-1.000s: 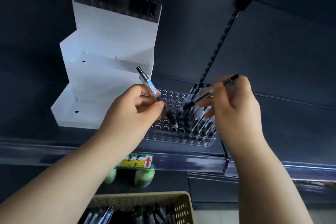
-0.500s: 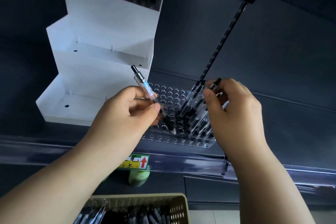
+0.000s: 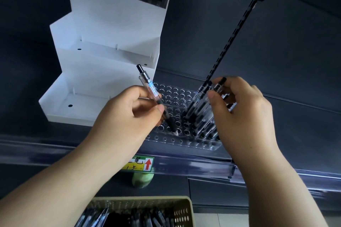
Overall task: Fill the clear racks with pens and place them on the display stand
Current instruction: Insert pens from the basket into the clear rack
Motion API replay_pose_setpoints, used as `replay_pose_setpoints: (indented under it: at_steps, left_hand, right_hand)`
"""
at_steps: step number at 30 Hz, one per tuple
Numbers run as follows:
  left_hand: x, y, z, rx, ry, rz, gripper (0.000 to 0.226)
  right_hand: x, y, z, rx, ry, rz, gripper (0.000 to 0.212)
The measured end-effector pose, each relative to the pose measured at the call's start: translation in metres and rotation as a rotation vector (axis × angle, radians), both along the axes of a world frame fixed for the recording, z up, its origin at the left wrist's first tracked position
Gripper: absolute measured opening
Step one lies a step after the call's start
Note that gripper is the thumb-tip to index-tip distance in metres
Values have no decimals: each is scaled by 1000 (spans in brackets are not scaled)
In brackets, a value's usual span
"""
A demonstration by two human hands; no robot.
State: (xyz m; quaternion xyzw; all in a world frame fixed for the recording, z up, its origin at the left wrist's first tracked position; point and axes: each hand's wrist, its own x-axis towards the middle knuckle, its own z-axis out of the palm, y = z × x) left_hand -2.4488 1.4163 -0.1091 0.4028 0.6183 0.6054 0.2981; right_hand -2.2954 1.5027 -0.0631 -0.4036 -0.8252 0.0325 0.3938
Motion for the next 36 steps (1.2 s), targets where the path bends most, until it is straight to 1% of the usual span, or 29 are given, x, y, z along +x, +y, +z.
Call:
replay_pose_setpoints:
  at_steps: [4,8,15,18,20,24,27,28,30,32,34,36]
  left_hand:
    - [-1,-1,0,10,9,12,21]
    - [-3,-1,0,18,11,5,21]
    - [-3,1,-2,37,-17,5,22]
    - [0,2,-3,58,-11,-1,20]
    - [4,5,-2,73,55,-21,16]
    - [16,17,4,122,204,-45,13]
    - [26,25,4,145,320,-85,28]
    - [28,28,2,156,334,-96,29]
    - [31,33,-5,173,357,-100,24]
    - [34,39,-13,166,398,-97,20]
    - [35,45,-19,146,470,-95,21]
    - [36,49,-26,84,534,-115,21]
  right_hand:
    - [-3,-1,-4,-34,-35,9,24]
    - [-3,2,-7,-20,-45,-13,35]
    - [-2,5,-13,124,-16,-24,21]
    - [-1,7,-15,163,-36,-34,15]
    - [0,9,-16,164,-51,-37,13]
    - [2,9,-13,146,-11,-31,18]
    - [5,9,-11,139,20,-38,20]
    - [6,9,-10,133,23,-41,20]
    - [7,9,-10,122,25,-42,20]
    - [9,9,-10,112,29,-41,20]
    - [11,9,-9,105,36,-40,21]
    - [12,8,-9,94,47,-43,21]
